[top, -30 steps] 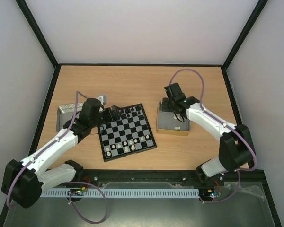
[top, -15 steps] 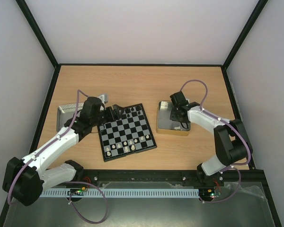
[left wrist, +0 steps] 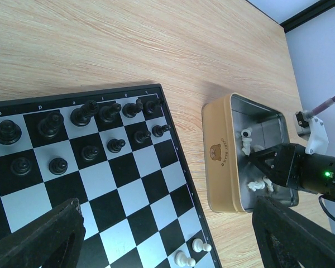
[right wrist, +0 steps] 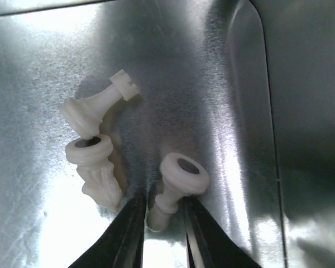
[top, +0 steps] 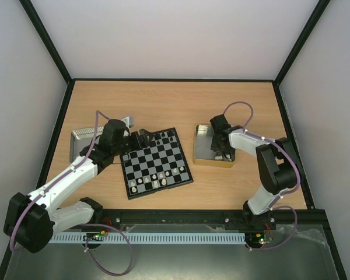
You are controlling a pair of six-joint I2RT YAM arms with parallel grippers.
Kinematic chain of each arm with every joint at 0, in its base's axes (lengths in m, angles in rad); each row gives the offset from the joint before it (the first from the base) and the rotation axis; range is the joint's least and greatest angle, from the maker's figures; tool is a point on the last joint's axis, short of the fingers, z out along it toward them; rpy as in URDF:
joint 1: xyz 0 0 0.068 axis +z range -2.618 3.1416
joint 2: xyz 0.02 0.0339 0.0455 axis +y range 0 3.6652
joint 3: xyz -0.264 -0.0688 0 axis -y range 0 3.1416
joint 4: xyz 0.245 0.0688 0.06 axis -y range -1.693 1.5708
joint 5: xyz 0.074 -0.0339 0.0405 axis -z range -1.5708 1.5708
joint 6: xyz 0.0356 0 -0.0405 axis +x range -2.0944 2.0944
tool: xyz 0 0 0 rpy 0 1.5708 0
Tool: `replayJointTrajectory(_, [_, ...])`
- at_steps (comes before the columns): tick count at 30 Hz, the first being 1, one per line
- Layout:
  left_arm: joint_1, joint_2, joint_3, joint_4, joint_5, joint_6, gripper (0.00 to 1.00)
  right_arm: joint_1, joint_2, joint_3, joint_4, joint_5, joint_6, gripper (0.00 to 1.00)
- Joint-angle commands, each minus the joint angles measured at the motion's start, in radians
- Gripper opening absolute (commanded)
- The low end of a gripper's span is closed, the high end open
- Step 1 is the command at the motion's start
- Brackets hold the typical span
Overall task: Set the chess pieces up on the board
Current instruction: Pick up the chess piece from the storage box.
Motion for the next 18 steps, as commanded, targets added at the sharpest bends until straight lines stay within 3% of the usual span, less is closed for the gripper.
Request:
replayJointTrajectory(1, [0.006,-0.005,0.034,0.006,0.006,0.008,0.83,-0.017,0.023,0.004,0.008,0.018,-0.005,0.16])
replayJointTrajectory(4, [0.006,-0.009,0.033,0.004,0.005,0.009,0.84,-0.019,0.009,-0.001,0.023,0.013,-0.007,0.08])
replayJointTrajectory(12, [0.006,-0.027,0.030,0.035,0.044,0.010,0.83,-0.019,-0.171,-0.008,0.073,-0.002,-0.030,0.05])
replayJointTrajectory(18, [0.006,-0.044,0.024,0.110,0.136,0.001,0.84,-0.018,-0.326,-0.031,0.182,-0.279,-0.097,0.05])
